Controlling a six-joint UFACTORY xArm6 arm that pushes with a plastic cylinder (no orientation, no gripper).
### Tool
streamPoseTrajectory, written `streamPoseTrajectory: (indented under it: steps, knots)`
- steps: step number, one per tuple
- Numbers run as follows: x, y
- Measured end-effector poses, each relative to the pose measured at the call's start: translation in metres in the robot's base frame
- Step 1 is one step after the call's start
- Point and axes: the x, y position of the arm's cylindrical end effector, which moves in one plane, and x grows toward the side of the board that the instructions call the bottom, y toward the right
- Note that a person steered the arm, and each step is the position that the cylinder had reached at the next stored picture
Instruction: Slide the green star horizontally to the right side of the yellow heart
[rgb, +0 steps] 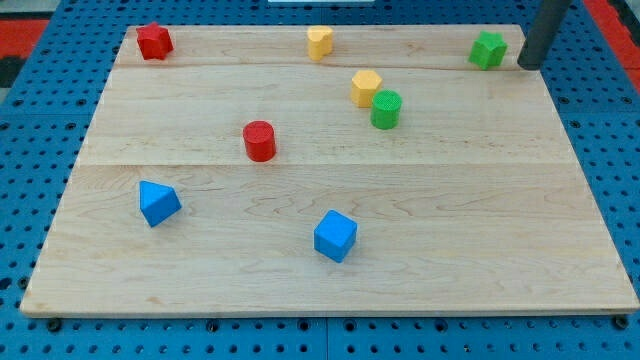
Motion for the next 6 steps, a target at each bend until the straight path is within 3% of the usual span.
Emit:
streamPoseTrajectory:
  steps: [1, 4, 6]
  knots:
    - [-0.007, -0.08]
    - [0.013, -0.145]
    - [0.013, -0.147]
